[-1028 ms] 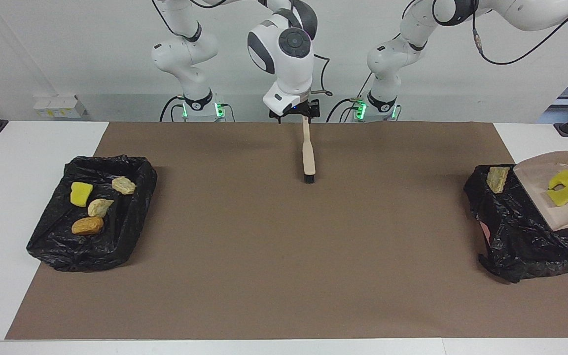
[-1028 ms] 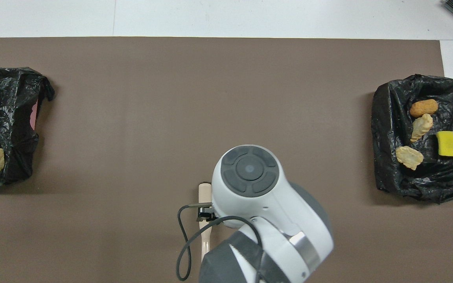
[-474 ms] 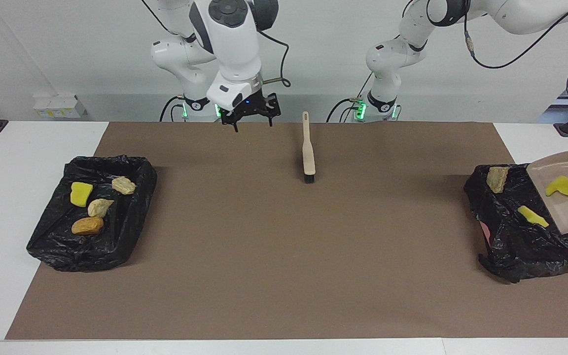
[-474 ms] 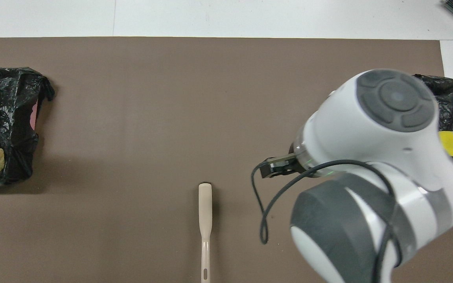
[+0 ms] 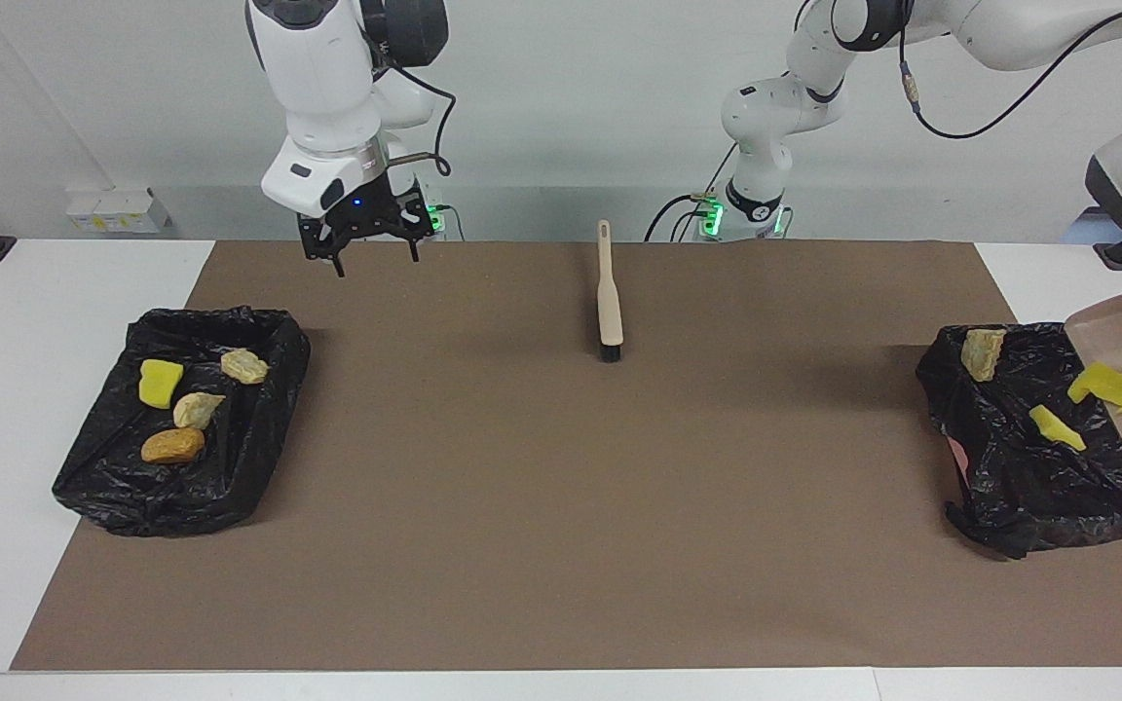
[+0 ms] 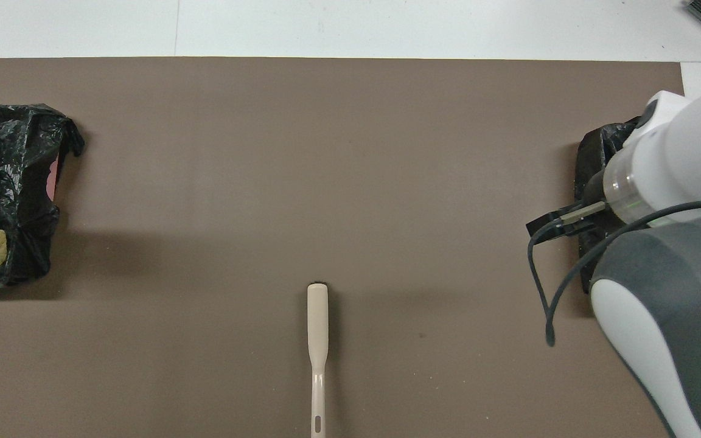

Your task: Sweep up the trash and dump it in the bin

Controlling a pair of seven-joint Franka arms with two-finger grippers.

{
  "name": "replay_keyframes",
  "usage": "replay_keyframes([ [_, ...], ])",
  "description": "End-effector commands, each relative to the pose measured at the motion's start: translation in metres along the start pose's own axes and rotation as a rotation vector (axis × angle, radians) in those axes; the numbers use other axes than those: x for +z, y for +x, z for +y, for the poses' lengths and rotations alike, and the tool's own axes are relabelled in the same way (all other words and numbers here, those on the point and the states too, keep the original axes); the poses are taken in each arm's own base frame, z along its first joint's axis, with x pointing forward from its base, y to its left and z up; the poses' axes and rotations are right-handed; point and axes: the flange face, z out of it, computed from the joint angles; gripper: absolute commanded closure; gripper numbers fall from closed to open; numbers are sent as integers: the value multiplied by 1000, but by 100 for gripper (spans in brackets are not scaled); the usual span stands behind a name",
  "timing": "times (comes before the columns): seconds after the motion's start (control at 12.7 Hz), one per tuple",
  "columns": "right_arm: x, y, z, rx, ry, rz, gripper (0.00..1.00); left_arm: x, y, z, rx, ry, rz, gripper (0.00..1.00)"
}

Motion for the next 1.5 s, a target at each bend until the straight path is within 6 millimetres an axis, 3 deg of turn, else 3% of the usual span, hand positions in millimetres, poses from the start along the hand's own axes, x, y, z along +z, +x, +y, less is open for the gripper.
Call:
replay_keyframes([
  [0.0, -12, -10, 50, 68, -22, 3, 0, -38, 0, 3, -10, -24, -78, 100],
  [0.24, -14, -20, 103, 196, 70, 31, 0, -61, -4, 6, -33, -28, -124, 100],
  [0.4, -16, -27, 102, 257, 81, 26, 0, -77, 0, 4, -56, 2, -95, 100],
  [0.71, -14, -29, 96, 295, 108, 21, 0, -91, 43, 3, -283, -58, 247, 100],
  [0.87, -16, -27, 94, 297, 118, 30, 0, -114, 73, 3, -390, -120, 400, 100],
  [1.42, -15, -28, 95, 298, 118, 29, 0, -232, 228, -4, -856, -374, 678, 100],
])
